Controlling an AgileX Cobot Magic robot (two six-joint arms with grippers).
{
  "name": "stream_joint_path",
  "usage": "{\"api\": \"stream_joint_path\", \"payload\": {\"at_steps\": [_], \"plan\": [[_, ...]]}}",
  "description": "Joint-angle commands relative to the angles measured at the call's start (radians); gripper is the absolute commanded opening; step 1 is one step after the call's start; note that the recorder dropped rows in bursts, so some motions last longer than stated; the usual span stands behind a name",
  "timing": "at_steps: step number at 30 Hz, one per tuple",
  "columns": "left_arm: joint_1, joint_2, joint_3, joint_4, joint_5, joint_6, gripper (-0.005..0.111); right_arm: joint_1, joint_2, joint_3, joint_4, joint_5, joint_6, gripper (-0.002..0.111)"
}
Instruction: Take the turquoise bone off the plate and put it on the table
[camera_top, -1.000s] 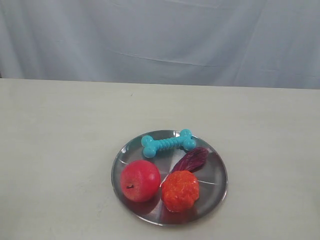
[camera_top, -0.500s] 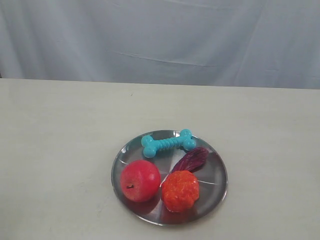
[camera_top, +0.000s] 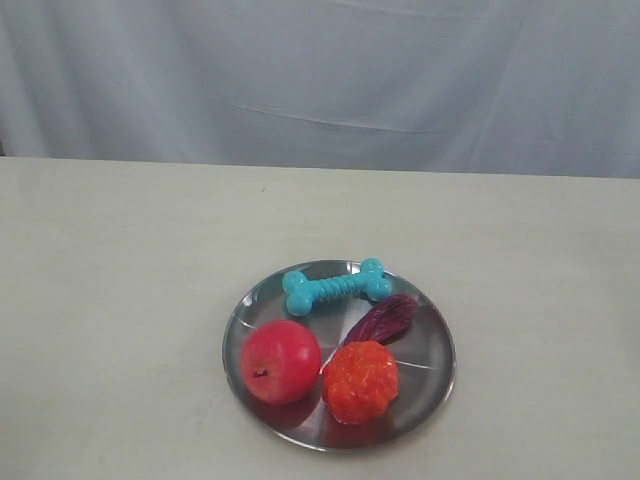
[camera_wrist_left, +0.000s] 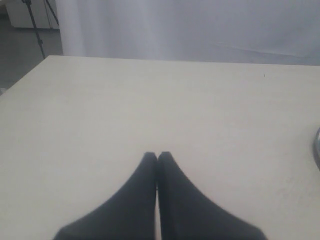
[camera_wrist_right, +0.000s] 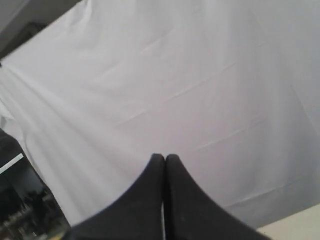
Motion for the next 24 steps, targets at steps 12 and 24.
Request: {"api": "stream_joint_path", "payload": {"at_steps": [12, 24], "plan": [[0.004, -0.001, 0.003, 0.001, -0.005, -0.004, 0.0, 0.001, 0.8, -0.697, -0.06, 0.778, -0.657, 0.0], [0.004, -0.001, 0.003, 0.001, -0.005, -0.004, 0.0, 0.039, 1.129, -0.856, 0.286, 0.842, -1.21, 0.0]]}}
